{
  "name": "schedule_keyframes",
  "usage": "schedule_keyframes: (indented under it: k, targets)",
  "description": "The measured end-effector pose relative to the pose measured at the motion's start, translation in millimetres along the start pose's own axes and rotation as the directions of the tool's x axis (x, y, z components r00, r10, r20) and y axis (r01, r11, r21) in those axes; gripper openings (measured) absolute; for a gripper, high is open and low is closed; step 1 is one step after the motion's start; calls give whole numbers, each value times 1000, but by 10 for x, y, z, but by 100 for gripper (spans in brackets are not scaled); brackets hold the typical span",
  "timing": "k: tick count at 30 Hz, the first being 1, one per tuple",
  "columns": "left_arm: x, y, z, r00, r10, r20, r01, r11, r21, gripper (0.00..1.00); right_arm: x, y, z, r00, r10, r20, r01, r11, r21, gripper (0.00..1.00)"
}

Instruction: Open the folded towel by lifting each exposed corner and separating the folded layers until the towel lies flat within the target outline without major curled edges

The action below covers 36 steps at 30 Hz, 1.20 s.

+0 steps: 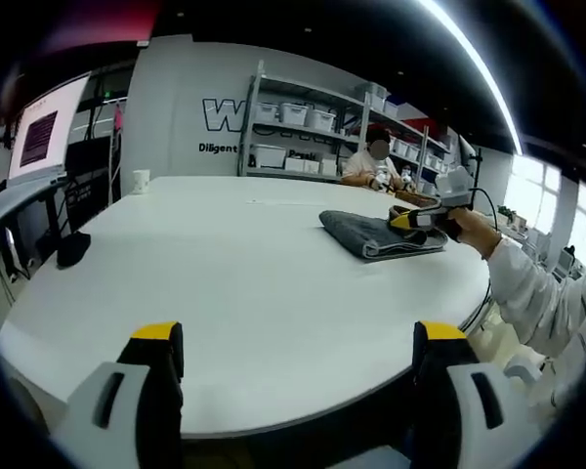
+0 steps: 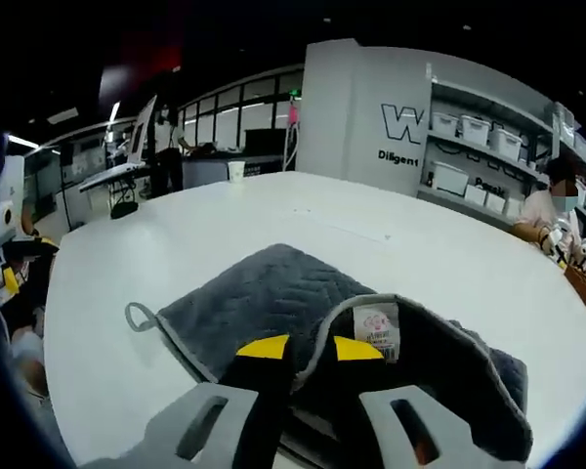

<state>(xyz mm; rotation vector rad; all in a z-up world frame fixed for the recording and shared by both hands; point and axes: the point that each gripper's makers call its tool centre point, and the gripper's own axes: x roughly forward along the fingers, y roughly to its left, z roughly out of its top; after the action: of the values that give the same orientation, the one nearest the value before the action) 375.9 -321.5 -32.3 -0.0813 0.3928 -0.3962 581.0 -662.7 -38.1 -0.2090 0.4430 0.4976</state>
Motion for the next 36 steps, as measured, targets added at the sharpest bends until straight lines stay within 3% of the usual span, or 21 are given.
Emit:
schedule_keyframes:
  k: [8, 15, 19, 22, 29, 36]
  targets:
    - [51, -82, -36, 1000, -25, -16, 25, 1000, 8, 96, -337, -141, -6, 999, -15, 35, 15, 1000, 21, 40]
    - [77, -116, -16, 999, -32, -17, 32, 999, 13, 95, -744, -734, -126, 982, -182, 44, 182, 983, 10, 39]
    - [89, -142, -23, 999, -40, -23, 40, 999, 16, 95, -867, -977, -198, 978, -204, 51, 203, 979, 33, 39]
    - [88, -143, -25, 999, -41, -25, 41, 999, 15, 95, -917, -1211, -325, 966, -257, 13, 257, 966, 8, 37]
    - [72, -150, -5, 999, -39, -25, 39, 999, 22, 96, -849, -1398, -627, 960, -272, -66, 273, 962, 7, 34]
    - [63, -162, -20, 999, -42, -35, 43, 999, 28, 97, -802, -1544, -757, 954, -287, -92, 291, 956, 38, 24]
